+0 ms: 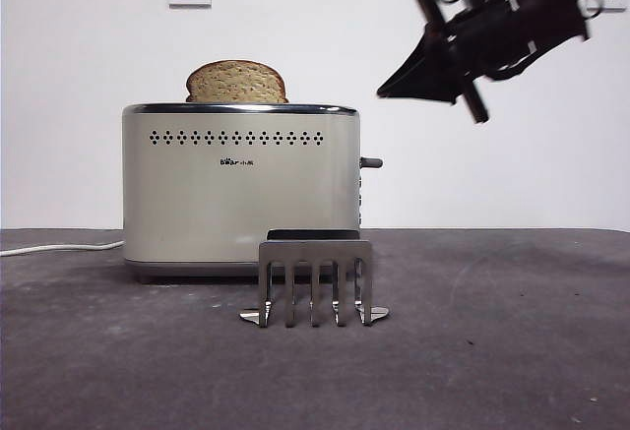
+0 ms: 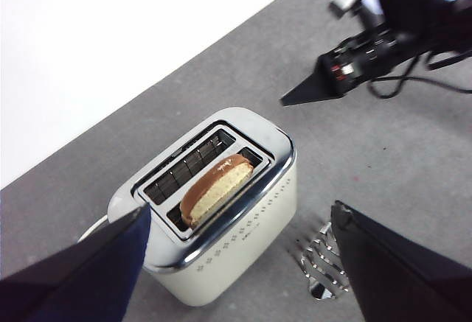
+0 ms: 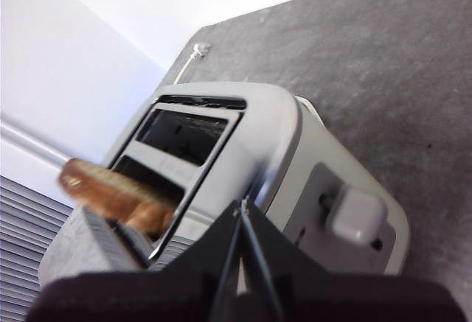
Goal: Pick up a slice of bread from the rack,put the bread on the toaster,press the button
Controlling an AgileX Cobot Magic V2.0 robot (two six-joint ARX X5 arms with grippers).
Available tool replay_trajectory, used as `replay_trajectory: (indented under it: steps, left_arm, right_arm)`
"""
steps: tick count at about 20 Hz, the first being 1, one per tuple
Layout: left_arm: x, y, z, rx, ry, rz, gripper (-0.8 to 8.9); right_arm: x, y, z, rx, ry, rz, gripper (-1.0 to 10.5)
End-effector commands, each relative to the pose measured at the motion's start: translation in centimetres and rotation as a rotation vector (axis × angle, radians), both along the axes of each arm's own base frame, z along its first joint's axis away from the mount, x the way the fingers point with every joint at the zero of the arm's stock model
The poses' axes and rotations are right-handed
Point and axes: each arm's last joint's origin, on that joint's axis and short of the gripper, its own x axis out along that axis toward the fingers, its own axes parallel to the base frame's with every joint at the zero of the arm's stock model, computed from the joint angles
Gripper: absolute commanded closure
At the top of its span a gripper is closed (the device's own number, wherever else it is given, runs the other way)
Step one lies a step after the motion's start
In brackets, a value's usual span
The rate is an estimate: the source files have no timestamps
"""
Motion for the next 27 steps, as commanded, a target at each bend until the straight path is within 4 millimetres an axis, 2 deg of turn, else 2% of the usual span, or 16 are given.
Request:
replay_trajectory:
  steps: [1, 8, 18, 27]
  left_arm:
    - [-0.8, 0.3, 0.1, -0.017, 0.016, 0.011, 4.04]
    - [-1.9, 0.8, 0.0, -0.010, 0.036, 0.011, 4.05]
    - [-2.0, 0.8, -0.1, -0.006, 0.045, 0.011, 4.04]
    - [-2.0, 0.8, -0.1, -0.006, 0.047, 0.010, 4.05]
  right_arm:
    - [1.1, 0.7, -0.9, -0.002, 0.018, -0.003, 9.6]
    - [2.3, 1.7, -3.3, -0.061, 0.030, -0.036, 9.6]
    - [3.3, 1.9, -6.9, -0.119, 0.077, -0.052, 9.6]
    - [3.2, 2.4, -11.4, -0.253, 0.182, -0.042, 9.6]
